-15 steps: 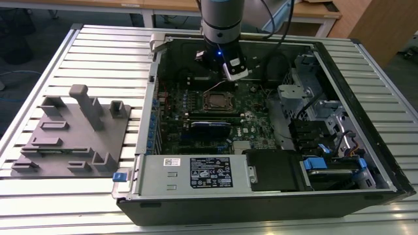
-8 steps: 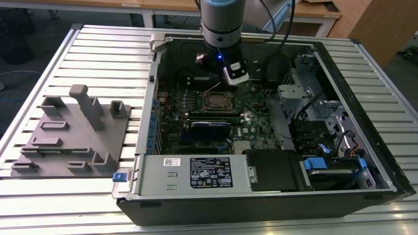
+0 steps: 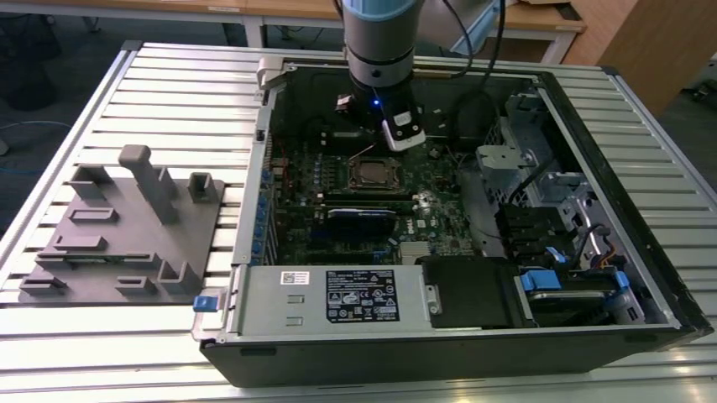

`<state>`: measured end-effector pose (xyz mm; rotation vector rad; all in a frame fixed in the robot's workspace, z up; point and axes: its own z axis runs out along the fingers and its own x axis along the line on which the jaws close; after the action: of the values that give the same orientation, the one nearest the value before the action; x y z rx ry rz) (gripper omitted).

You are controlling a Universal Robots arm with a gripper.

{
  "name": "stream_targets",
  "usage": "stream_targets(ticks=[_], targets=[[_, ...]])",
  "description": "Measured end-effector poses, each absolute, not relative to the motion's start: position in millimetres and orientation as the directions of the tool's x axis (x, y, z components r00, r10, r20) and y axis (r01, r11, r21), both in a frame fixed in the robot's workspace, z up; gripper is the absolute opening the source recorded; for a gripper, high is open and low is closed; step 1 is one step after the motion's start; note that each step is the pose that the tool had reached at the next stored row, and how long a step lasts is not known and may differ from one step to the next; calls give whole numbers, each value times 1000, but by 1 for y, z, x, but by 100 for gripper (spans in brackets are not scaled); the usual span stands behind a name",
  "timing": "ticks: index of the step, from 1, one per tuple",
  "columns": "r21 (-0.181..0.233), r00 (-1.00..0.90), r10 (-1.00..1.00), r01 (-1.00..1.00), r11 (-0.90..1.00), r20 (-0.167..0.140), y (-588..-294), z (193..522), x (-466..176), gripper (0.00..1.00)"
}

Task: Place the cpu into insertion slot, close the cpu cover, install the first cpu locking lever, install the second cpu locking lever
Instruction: 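Install the first cpu locking lever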

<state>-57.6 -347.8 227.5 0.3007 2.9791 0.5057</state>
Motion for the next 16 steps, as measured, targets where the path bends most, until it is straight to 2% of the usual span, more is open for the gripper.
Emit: stream_targets(ticks=[11, 16], targets=[[338, -974, 214, 177, 925, -77, -348, 217, -61, 10], [340, -971, 218, 175, 924, -95, -348, 211, -61, 10]])
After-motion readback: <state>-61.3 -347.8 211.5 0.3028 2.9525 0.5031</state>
